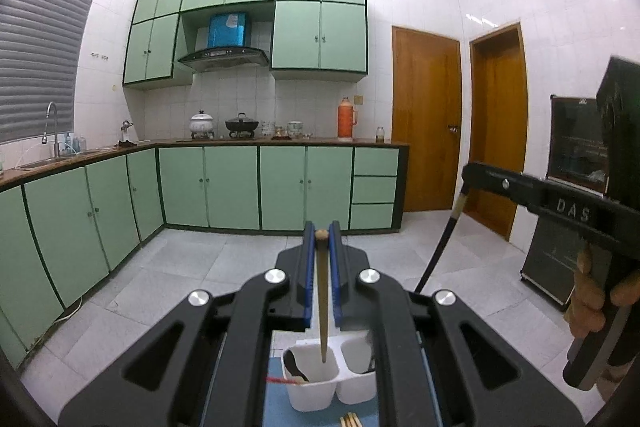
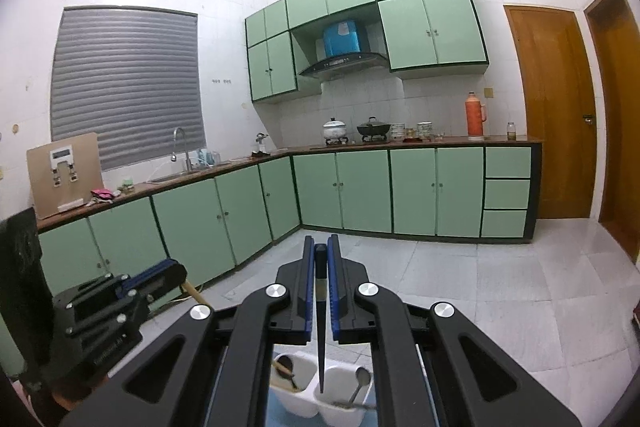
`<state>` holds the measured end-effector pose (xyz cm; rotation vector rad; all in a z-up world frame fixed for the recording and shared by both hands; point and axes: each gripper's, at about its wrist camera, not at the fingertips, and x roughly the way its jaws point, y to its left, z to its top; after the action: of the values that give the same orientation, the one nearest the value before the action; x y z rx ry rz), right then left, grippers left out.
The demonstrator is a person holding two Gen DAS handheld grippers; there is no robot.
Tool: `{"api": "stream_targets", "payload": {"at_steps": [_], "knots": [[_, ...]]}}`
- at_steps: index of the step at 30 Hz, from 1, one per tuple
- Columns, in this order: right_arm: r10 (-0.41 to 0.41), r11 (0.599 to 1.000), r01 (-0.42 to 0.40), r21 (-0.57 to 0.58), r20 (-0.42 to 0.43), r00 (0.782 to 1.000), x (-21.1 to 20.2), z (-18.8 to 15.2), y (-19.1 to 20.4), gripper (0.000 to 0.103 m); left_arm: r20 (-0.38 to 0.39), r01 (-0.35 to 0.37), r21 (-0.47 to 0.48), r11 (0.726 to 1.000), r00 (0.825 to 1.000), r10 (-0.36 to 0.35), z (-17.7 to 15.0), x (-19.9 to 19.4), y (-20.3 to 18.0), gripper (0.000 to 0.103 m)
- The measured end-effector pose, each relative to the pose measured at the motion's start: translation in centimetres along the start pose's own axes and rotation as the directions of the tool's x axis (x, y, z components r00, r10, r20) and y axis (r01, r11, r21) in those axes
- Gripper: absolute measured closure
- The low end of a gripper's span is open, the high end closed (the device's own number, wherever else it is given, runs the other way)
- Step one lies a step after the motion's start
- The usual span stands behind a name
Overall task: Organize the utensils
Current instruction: 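Lift both chopsticks and lower them into the white caddy, then open both tools and withdraw from the caddy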
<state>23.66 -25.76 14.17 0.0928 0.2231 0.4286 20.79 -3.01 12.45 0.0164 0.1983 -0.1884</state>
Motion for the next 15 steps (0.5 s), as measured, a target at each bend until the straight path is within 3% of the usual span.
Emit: {"api": "stream_targets", "payload": {"at_steps": [8,15], "knots": [[-0.020,1.000,0.022,0.014,-0.098,0.995,5.5,-4.8,-1.4,0.097,-0.097,0.000,-0.022,1.000,0.995,-0.002,-3.7,6.0,1.2,0.097],[0.002,1.000,-0.001,0.008,-0.175,0.985,6.6,-8.5,-1.3,0.096,-0.196,0.000,-0.044,0.999,0.981,-0.008,-7.1,7.9,2.2,0.095]]}}
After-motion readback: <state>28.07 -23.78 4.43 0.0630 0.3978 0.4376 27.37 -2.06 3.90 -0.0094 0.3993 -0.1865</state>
